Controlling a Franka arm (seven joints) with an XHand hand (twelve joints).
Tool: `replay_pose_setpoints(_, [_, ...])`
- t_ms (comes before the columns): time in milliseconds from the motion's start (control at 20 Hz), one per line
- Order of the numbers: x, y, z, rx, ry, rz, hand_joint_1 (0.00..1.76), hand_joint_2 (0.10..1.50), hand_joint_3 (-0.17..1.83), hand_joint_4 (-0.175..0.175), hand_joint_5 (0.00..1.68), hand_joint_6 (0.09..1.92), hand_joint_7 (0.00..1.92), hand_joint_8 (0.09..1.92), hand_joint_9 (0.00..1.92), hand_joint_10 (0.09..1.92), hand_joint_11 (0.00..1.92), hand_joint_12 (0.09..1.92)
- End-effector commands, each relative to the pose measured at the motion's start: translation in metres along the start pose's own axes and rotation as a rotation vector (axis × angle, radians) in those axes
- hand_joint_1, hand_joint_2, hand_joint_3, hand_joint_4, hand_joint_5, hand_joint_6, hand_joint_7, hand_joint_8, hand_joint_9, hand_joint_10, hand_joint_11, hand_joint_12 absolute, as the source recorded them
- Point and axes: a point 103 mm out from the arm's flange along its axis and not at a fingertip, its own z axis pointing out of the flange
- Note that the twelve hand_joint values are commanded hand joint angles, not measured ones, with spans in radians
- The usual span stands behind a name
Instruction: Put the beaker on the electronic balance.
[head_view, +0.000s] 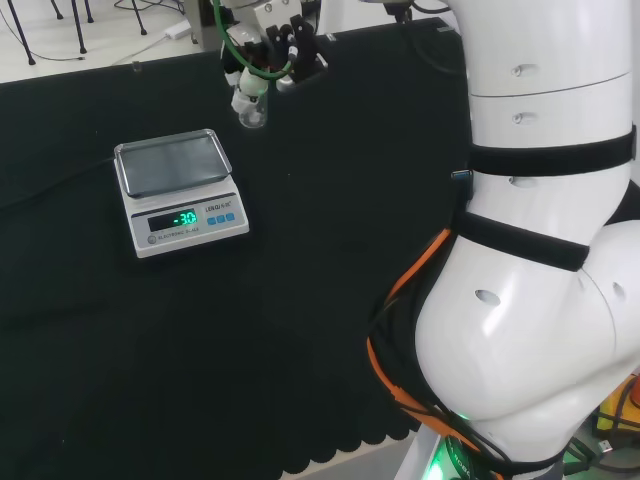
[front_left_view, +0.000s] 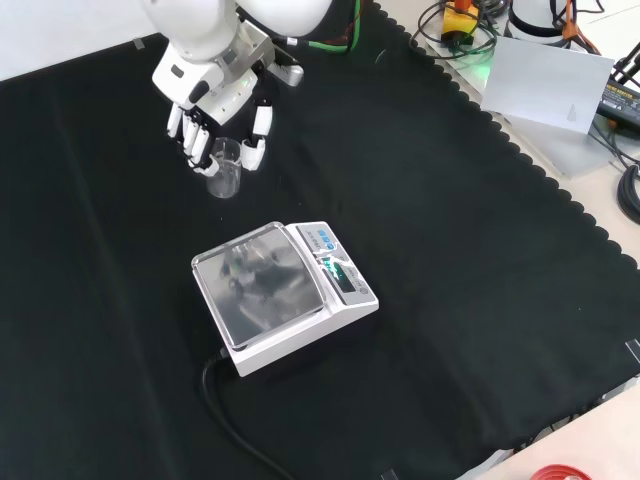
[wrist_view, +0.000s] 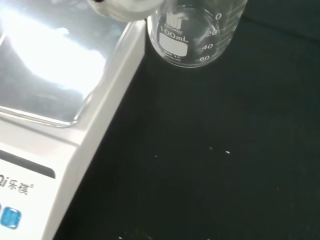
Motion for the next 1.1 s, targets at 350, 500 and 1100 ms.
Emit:
replay_pose_setpoints(350, [0.048,0.023,-0.003,0.027,-0.027,-0.113,1.02,1.22,0.02,-0.022,0.77,1.32,0.74,0.72,0.98,0.65,0.66,1.23])
replay_pose_setpoints(500, [0.057,0.024,-0.003,0.026,-0.041,-0.134,1.02,1.22,0.02,-0.023,0.77,1.32,0.74,0.72,0.98,0.65,0.66,1.23])
replay_pose_setpoints(1100, [0.099,0.048,0.006,0.090,-0.107,-0.215,1.02,1.22,0.01,-0.025,0.77,1.32,0.74,0.72,0.98,0.65,0.66,1.23])
